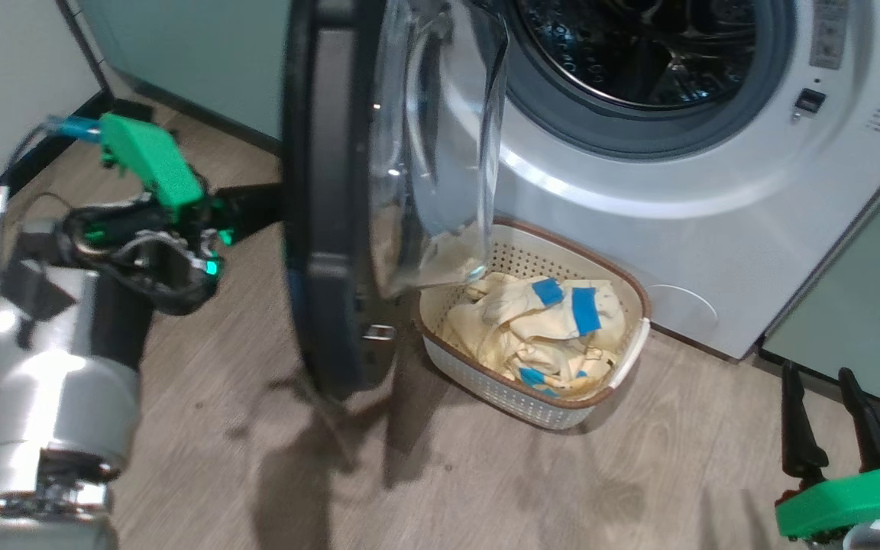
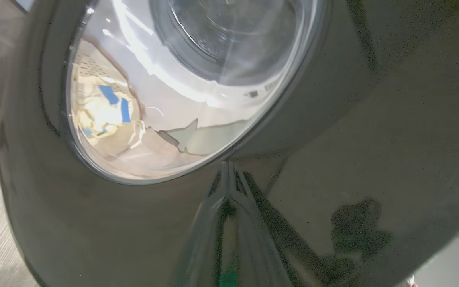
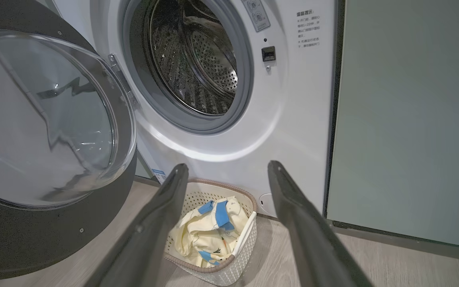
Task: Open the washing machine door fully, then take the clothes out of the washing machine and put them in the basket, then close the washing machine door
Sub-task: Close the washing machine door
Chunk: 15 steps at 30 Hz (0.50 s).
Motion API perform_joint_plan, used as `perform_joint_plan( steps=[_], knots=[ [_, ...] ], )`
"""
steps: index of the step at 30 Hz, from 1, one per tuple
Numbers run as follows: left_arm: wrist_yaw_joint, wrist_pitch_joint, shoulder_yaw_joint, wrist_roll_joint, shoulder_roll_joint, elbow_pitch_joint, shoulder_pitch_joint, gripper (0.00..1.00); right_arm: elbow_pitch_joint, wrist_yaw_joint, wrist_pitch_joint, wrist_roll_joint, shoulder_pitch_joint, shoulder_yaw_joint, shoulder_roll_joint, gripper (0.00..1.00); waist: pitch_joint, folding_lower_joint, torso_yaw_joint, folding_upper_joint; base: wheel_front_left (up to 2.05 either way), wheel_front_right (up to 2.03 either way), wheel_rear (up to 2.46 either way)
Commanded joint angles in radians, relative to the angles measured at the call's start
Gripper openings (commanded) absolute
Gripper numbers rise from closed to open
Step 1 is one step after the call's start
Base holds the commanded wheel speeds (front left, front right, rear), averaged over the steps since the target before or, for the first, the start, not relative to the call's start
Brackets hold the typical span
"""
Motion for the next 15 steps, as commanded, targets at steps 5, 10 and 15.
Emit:
perform_joint_plan(
  steps=[5,10,15],
  knots=[
    [0.023,-0.019,0.011,-0.002,-0.004,-0.122,0.001,0.00,-0.028,0.004,-0.010,-0.004,-0.028,0.010,-0.003,1.00,-0.001,0.0000,-0.045,0.0000,0.00,0.00,0.00],
    [0.032,-0.076,0.024,0.013,-0.015,-0.158,0.029,0.00,-0.027,0.004,-0.010,-0.001,-0.032,0.012,-0.002,1.00,-0.004,0.0000,-0.133,0.0000,0.00,0.00,0.00],
    [0.021,-0.110,0.032,0.022,-0.016,-0.161,0.049,0.00,-0.029,0.004,-0.010,0.002,-0.030,0.010,-0.004,1.00,-0.007,0.0000,-0.212,0.0000,0.00,0.00,0.00]
  ],
)
